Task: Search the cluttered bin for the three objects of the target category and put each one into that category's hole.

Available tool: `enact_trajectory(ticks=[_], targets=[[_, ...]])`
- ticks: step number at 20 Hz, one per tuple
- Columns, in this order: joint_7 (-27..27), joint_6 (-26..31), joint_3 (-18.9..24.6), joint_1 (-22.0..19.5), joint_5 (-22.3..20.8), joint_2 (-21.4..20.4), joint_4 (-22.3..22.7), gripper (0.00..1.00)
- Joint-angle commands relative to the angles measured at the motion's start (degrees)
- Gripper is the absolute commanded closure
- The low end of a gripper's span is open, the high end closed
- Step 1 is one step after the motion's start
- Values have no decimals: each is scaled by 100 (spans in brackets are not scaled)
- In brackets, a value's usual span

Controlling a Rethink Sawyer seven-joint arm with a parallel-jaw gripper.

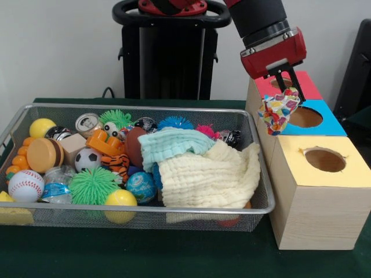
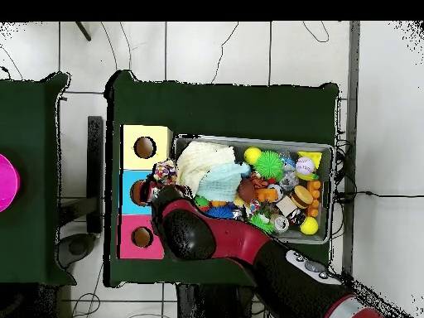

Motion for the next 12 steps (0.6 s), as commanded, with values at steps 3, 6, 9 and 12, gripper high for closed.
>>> enact_trajectory(ticks=[3, 6, 9, 12], targets=[[1042, -505, -506, 129, -53, 278, -762, 100], [1105, -576, -488, 119, -33, 311, -772, 100], [1120, -599, -480, 108, -28, 296, -774, 100], [1124, -640, -455, 87, -73, 260, -757, 100]])
